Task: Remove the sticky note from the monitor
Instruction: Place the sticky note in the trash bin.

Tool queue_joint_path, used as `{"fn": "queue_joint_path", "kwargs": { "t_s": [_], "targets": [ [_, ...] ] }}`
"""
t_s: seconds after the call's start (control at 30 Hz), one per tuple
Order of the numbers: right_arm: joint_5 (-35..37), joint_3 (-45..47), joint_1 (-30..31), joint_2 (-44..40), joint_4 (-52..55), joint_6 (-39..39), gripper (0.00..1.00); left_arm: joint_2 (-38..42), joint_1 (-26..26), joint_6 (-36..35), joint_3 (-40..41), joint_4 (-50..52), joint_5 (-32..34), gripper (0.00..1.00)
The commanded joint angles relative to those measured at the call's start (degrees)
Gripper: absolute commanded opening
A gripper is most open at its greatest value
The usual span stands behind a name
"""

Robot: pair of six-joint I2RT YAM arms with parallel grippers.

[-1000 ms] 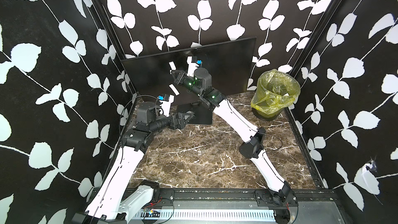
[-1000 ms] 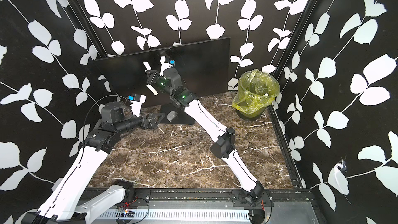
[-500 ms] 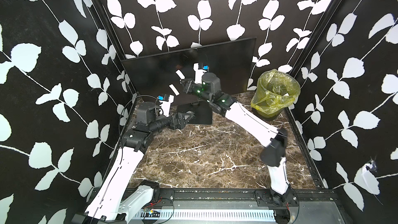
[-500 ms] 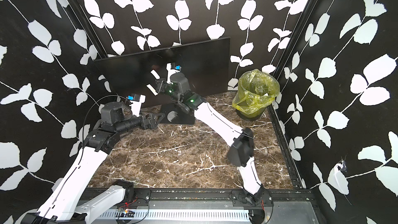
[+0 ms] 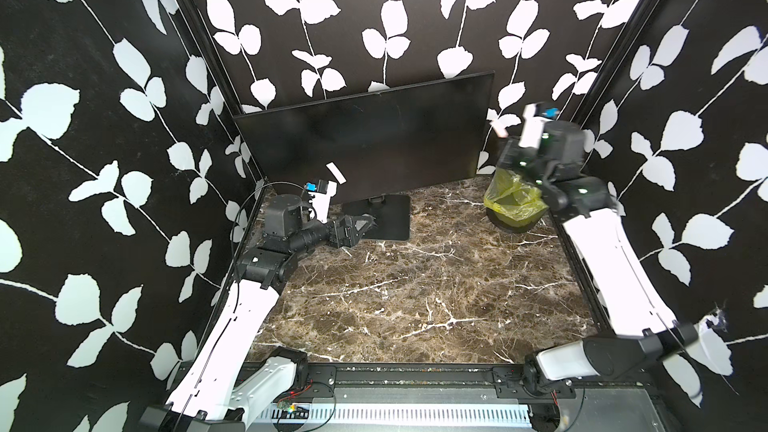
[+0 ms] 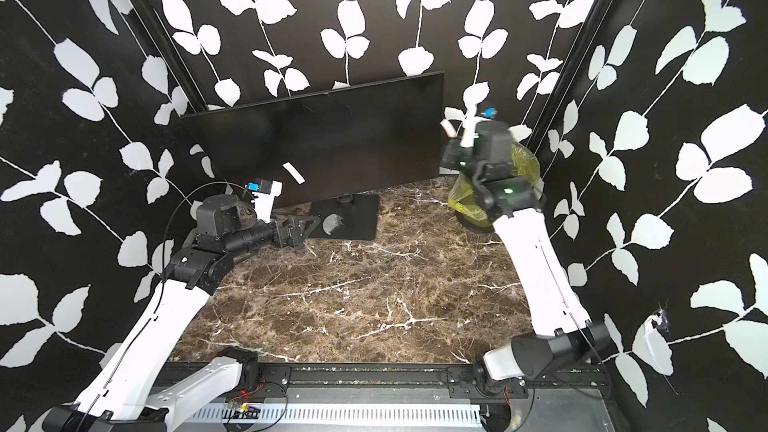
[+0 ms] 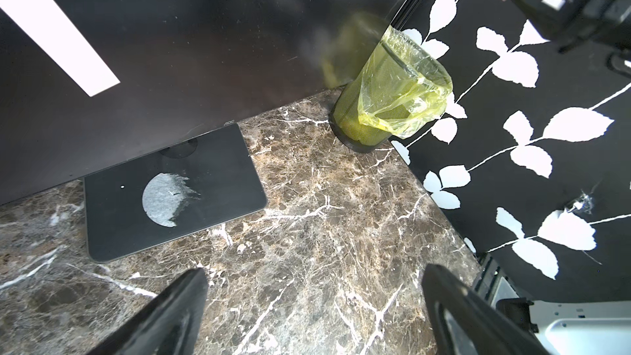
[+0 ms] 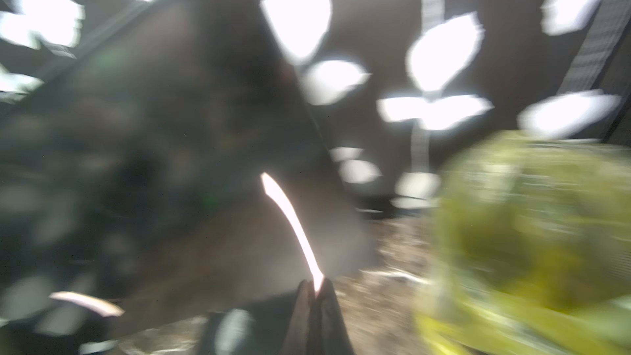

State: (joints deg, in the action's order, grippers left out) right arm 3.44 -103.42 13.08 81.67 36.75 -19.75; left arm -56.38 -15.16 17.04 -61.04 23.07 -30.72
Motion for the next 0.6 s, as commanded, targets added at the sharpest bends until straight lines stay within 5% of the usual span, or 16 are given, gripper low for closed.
{"fn": "queue_joint_path", "kwargs": {
  "t_s": [0.0, 0.17, 0.47, 0.57],
  "targets": [
    [-0.78, -2.13, -6.69, -0.96, 10.45, 6.34, 0.00, -0.53, 0.40, 0.96, -2.09, -2.69, -0.99, 0.99],
    [-0.78, -3.63, -16.16, 2.40, 13.31, 8.42, 0.00, -1.51, 0.39, 0.60, -2.50, -3.04, -0.93, 0.99],
    [-0.04, -11.67, -20.36, 15.82, 13.85, 7.95, 0.00, -2.26, 0.39, -0.02, -3.14, -2.65, -1.04, 0.99],
    [0.56, -14.71, -20.38, 19.24, 14.62, 8.27, 0.16, -1.73, 0.43, -0.83, -3.22, -1.42, -0.30, 0.99]
  ]
}}
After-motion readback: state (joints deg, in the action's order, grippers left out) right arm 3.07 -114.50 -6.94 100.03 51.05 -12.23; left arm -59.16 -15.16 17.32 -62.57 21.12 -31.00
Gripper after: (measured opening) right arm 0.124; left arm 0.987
